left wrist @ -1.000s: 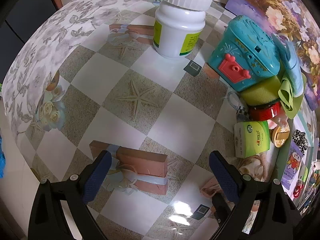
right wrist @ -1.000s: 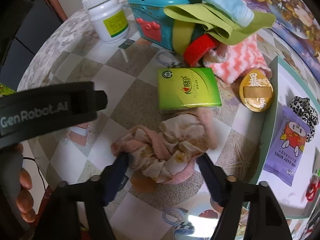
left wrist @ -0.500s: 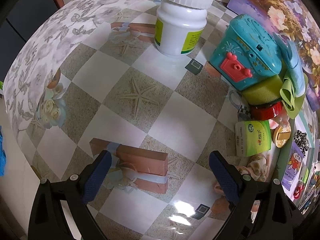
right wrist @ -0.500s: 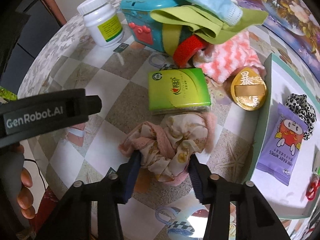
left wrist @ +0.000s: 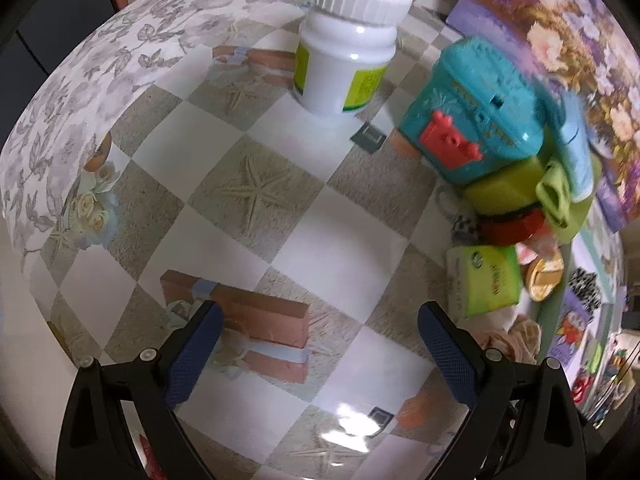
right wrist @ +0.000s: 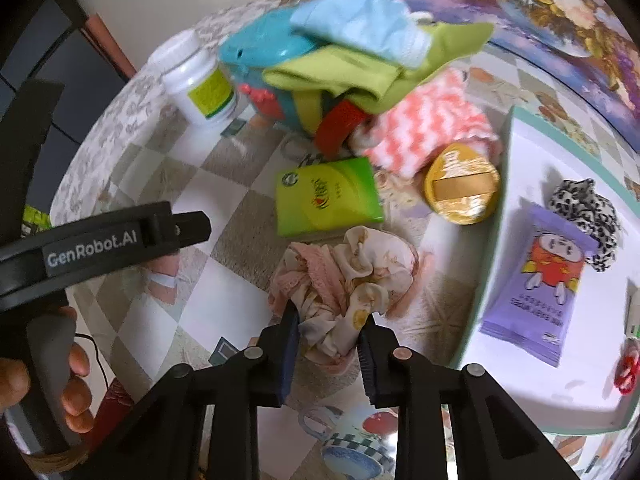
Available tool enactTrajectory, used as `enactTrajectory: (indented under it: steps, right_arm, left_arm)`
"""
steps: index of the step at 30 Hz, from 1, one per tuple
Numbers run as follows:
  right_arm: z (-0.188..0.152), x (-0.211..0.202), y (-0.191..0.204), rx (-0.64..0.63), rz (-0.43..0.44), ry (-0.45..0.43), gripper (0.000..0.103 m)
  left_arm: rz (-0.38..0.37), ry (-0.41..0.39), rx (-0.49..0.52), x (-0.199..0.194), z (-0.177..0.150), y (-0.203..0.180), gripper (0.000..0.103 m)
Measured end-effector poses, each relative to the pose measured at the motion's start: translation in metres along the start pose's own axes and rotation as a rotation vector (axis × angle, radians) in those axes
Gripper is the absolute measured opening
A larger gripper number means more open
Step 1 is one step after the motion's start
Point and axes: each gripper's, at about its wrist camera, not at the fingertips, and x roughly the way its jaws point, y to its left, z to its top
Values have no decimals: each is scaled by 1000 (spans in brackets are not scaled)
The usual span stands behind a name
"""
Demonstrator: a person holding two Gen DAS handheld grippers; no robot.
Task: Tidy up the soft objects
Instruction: 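Lift the scrunchie with the right gripper and carry it over the tray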
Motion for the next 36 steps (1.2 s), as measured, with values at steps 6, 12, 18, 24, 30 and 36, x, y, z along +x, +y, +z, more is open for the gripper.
enactTrajectory:
  steps: [6,12,18,24,30,36]
  right_arm:
    - [-6,-31,-16,47,4,-75,29]
    - [-5,-49,-38,134,-12,-134,29]
    - [-6,-64,-65,210,-83,-178,29]
    - [-17,-68,-96,297,-101,-180,29]
    - [-24,-72,-119,352,-108,-186,29]
    - [-28,-71,-130,363,-118,-175,29]
  left_arm:
    - [-38,-38,18,-10,2,-13,98]
    - [-57,-60,86,-17,0,-43,98]
    - [-88,-24,145,-14,-6,-89,98]
    - [-91,-22,211,-7,-8,-135,98]
    - [-65,5,218,14,-7,-162,98]
    - [-18,6,197,29,-7,-163,98]
